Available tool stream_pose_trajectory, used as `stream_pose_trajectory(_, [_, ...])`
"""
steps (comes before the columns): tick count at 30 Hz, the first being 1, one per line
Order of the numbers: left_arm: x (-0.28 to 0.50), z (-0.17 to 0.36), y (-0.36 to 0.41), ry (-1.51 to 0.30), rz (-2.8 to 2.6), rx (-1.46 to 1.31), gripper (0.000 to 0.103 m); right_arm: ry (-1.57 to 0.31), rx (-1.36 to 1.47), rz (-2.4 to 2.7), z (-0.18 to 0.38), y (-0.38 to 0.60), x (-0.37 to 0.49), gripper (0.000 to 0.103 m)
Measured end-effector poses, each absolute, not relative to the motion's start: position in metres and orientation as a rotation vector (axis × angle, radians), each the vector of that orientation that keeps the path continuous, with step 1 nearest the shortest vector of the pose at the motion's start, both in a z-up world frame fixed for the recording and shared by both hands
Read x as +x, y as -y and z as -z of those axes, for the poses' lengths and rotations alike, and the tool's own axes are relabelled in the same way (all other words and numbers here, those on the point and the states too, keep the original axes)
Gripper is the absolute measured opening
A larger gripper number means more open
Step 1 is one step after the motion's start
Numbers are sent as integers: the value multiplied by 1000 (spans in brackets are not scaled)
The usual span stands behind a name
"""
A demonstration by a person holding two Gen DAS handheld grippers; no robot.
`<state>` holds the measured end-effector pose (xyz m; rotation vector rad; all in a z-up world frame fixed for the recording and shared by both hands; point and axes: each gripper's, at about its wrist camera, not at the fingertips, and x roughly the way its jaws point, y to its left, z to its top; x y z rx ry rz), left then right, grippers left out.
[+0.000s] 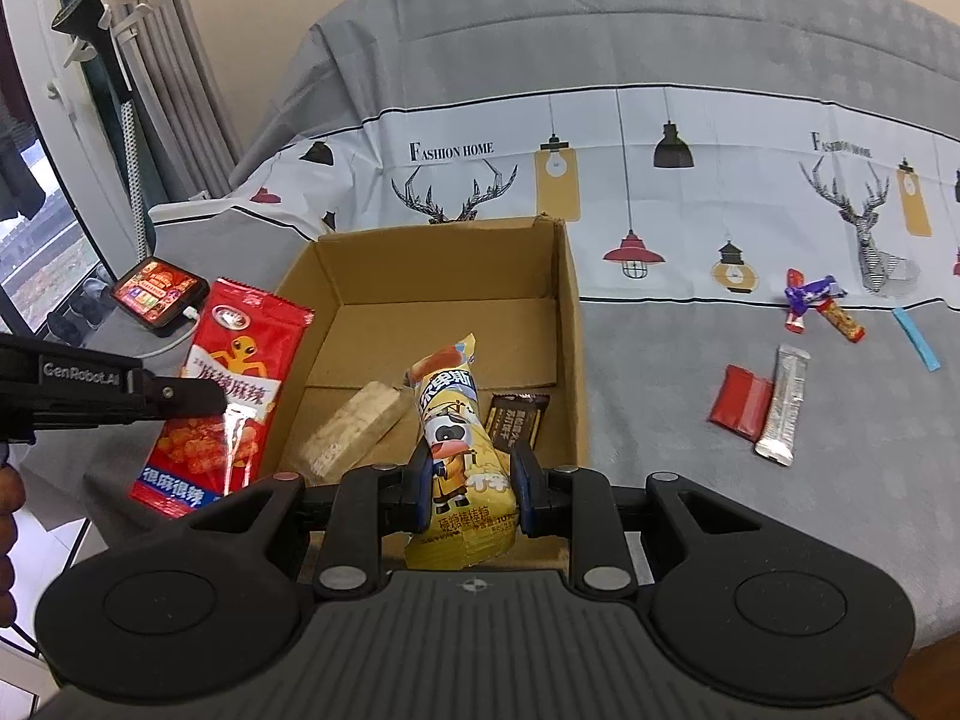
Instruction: Organize snacks
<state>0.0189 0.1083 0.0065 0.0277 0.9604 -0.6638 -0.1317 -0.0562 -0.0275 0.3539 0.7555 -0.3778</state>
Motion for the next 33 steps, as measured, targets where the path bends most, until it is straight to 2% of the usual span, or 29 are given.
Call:
stream_pose_trajectory(28, [93,58,-40,-1054,619,126,8,-821,406,375,88,106,-39,27])
stream_pose_trajectory(30, [96,64,-35,-1051,609,153,9,-811,436,371,90,111,-37,32])
stream_pose_trajectory(31, [98,69,-32,-1058,602,176,9,-807,470,363,91,114,-37,37])
stream_pose_trajectory(32, [100,74,-31,-1072,589,194,16,-814,506,364,92,117,-37,58])
stream_pose_trajectory(33, [100,77,-32,-1087,575,198,35,-819,524,381,91,118,-40,72])
